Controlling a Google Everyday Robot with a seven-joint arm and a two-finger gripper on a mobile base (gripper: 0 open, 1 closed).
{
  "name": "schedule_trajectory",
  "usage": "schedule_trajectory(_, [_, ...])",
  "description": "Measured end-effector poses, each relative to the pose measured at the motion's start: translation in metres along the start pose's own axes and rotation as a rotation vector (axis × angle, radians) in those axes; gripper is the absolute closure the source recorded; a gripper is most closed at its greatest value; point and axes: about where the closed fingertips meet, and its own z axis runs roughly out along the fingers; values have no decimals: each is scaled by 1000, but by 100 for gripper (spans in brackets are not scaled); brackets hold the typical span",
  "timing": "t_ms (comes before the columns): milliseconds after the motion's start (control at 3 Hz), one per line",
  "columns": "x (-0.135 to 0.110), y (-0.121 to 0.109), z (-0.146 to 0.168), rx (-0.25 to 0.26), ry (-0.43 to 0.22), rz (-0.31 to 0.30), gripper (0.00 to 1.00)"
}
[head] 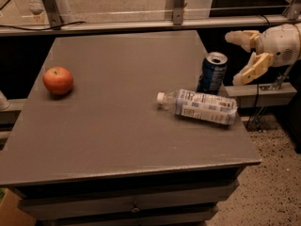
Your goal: Move pepsi can near blue plastic bottle
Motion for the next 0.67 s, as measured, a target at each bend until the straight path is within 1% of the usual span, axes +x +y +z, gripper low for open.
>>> schedule_trajectory(333, [3, -7, -31, 95, -14, -5, 0])
schedule_trajectory(667, [11, -4, -75, 261, -38, 10, 0])
